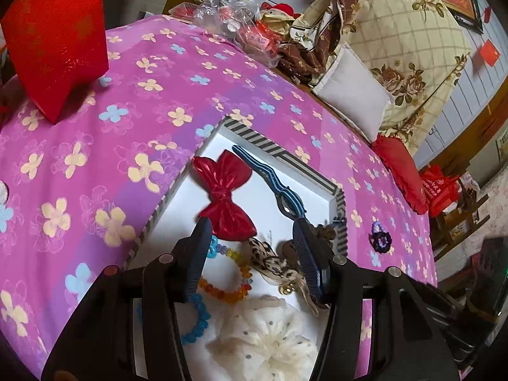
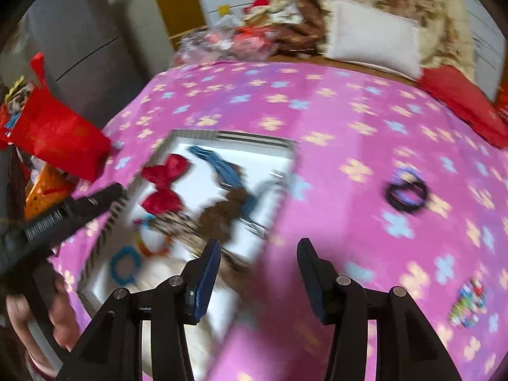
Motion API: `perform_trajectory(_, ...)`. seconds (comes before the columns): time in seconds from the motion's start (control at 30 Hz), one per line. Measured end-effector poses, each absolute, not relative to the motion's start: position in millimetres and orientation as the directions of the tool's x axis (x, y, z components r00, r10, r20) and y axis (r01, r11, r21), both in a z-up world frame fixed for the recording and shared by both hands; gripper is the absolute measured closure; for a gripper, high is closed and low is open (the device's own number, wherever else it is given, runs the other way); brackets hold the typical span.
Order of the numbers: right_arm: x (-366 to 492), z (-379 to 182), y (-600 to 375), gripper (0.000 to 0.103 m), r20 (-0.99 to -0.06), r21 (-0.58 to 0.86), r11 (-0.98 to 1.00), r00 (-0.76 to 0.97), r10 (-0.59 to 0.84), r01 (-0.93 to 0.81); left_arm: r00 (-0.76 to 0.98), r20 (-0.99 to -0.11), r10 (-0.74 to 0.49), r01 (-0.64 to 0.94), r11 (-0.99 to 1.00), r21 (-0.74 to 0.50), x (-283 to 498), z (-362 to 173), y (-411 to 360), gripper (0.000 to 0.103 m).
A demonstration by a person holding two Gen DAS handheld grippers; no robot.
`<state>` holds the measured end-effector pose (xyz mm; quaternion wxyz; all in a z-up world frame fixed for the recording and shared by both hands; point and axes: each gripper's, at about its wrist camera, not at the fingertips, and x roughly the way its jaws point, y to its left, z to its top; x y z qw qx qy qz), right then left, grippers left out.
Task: Organize jewelry
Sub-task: 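Lower bow and bracelet into the white tray and open both grippers, then grasp the black scrunchie with the right gripper and lift it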
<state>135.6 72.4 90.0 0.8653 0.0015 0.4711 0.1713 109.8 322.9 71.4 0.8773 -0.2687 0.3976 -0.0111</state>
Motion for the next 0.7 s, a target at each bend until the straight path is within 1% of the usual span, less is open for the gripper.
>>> perform_trajectory(0.23, 109, 78, -42, 0.055, -0.850, 0.109, 0.990, 0.508, 0.139, -0.089, 0.682, -0.681, -0.267, -0.121, 0.877, -0.465, 97, 83, 285, 0.050)
perform_trajectory(0.4, 105, 76, -102, 0.055, -0.859, 0.081, 0.996, 0.510, 0.053, 0.033, 0.663, -0.672, -0.330, 0.014, 0.903, -0.430, 79, 97, 219, 0.050)
perform_trajectory(0.53, 127, 67, -114, 0.055, -0.873, 0.072, 0.996, 0.486, 0.037, 0.053, 0.625, -0.689, -0.367, 0.108, 0.915, -0.389, 63, 95, 166, 0.050)
perform_trajectory(0.63, 156, 57, -109, 0.055, -0.882, 0.052, 0.997, 0.471, 0.023, 0.050, 0.587, -0.707, -0.395, 0.164, 0.913, -0.373, 60, 87, 140, 0.050)
perform_trajectory(0.7, 175, 52, -105, 0.055, -0.883, 0.058, 0.997, 0.468, 0.028, 0.050, 0.572, -0.721, -0.391, 0.190, 0.918, -0.347, 61, 80, 128, 0.050)
